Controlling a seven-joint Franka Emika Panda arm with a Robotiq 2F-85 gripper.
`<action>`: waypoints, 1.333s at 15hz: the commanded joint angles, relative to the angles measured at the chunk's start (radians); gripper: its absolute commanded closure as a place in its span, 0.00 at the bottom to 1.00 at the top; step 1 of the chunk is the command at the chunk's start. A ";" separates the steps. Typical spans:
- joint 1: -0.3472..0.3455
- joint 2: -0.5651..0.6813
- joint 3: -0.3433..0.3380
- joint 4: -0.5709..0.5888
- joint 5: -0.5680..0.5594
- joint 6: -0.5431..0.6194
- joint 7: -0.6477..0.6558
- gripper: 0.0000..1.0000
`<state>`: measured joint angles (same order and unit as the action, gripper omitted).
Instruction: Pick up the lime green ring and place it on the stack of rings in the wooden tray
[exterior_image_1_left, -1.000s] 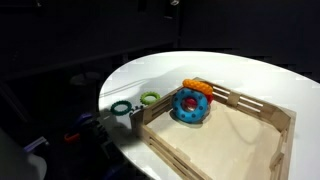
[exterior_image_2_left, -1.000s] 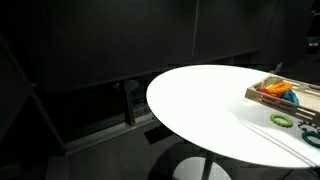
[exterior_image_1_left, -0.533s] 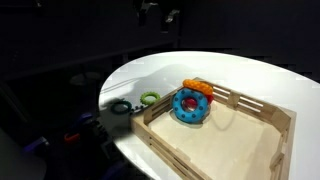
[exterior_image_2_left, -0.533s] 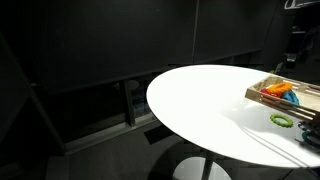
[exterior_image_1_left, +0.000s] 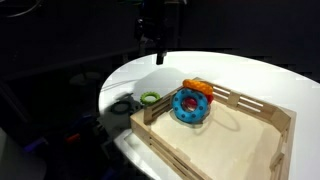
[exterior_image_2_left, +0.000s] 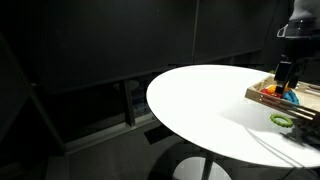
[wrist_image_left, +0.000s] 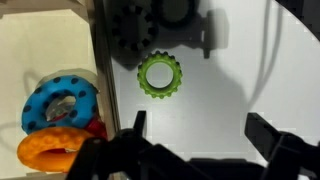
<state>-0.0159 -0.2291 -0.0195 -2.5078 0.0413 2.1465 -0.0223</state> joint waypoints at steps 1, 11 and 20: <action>-0.004 0.050 0.000 -0.023 -0.006 0.066 0.017 0.00; -0.001 0.092 -0.001 -0.022 -0.001 0.062 0.000 0.00; 0.010 0.201 0.022 -0.045 -0.035 0.211 0.022 0.00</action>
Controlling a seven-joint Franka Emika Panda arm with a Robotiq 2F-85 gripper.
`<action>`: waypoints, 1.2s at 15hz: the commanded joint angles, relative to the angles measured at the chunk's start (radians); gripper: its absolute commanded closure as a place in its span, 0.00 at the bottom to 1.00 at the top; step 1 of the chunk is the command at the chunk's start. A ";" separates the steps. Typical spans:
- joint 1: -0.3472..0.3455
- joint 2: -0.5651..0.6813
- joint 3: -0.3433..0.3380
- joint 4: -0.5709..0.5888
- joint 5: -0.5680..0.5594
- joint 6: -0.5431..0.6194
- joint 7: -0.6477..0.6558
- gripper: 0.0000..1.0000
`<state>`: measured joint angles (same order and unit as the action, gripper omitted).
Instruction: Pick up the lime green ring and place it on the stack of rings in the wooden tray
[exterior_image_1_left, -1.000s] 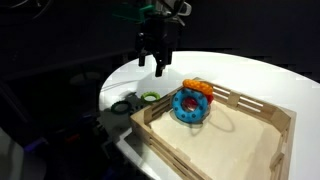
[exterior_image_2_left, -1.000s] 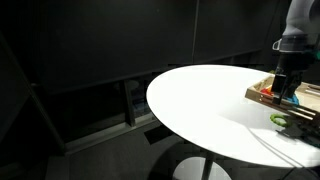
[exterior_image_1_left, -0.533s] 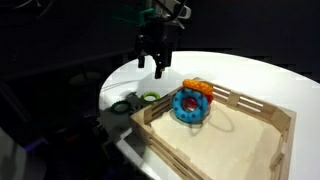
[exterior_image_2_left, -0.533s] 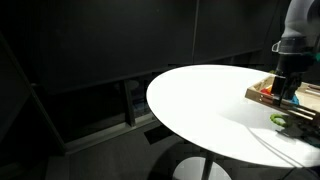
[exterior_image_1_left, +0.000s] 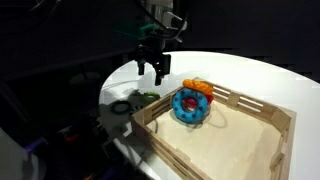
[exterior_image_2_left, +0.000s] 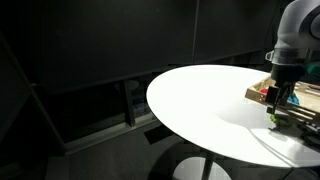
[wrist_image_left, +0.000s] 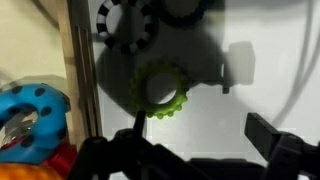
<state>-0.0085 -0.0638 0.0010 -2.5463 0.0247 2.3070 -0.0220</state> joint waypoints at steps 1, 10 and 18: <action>0.003 0.049 0.000 -0.009 -0.012 0.066 0.018 0.00; 0.006 0.074 0.002 -0.056 0.008 0.127 0.010 0.00; 0.006 0.062 0.002 -0.057 0.013 0.123 0.005 0.28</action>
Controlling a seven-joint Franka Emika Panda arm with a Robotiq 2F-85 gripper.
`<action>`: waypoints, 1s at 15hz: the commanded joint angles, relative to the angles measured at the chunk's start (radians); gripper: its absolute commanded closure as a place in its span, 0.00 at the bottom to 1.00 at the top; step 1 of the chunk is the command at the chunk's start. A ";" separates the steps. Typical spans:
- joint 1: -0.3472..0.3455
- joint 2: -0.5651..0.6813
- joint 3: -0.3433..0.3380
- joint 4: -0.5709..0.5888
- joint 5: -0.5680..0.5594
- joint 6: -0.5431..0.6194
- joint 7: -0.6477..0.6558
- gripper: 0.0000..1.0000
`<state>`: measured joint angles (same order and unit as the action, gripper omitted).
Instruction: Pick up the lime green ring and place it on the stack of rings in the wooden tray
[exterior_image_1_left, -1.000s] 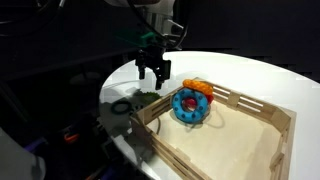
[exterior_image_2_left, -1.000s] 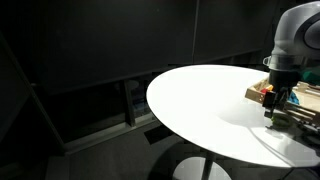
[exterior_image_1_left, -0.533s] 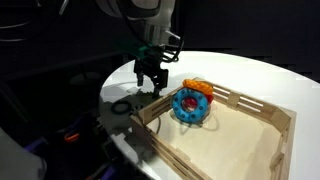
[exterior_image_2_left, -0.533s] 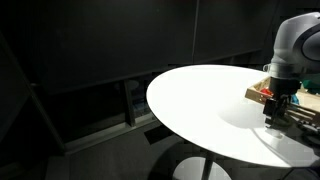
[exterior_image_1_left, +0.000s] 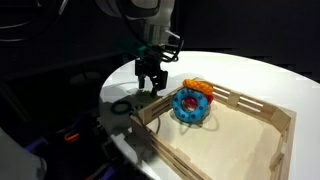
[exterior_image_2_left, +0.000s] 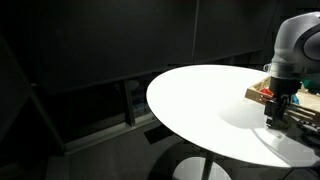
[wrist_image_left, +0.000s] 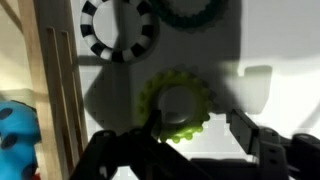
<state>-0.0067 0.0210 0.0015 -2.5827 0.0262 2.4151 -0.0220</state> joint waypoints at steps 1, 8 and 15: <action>0.004 -0.024 0.001 -0.021 0.012 0.013 0.004 0.27; 0.011 -0.068 0.006 -0.039 0.017 -0.015 -0.001 0.26; 0.023 -0.109 0.013 -0.068 0.010 -0.028 0.007 0.23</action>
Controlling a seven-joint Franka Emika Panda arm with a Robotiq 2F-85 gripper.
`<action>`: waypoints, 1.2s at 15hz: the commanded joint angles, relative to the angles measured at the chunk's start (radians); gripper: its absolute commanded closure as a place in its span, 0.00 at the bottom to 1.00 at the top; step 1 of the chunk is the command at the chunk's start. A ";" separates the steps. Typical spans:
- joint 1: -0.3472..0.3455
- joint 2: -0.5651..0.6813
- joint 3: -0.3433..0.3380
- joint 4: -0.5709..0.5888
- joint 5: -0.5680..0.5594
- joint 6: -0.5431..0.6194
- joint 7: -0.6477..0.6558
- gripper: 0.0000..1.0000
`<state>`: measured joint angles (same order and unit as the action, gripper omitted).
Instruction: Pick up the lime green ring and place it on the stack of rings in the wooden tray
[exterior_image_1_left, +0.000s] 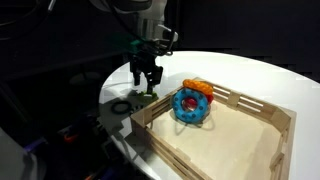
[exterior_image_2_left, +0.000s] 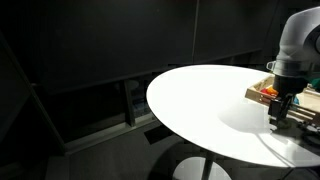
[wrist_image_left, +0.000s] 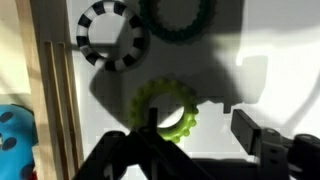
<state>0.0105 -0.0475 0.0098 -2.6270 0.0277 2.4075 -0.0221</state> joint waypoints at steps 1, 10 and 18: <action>0.006 -0.038 0.005 -0.024 0.009 -0.022 0.007 0.24; 0.009 -0.013 0.008 -0.012 0.012 -0.039 0.000 0.19; 0.008 -0.001 0.009 -0.006 0.004 -0.029 0.002 0.21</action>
<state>0.0159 -0.0490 0.0177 -2.6410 0.0277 2.3888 -0.0221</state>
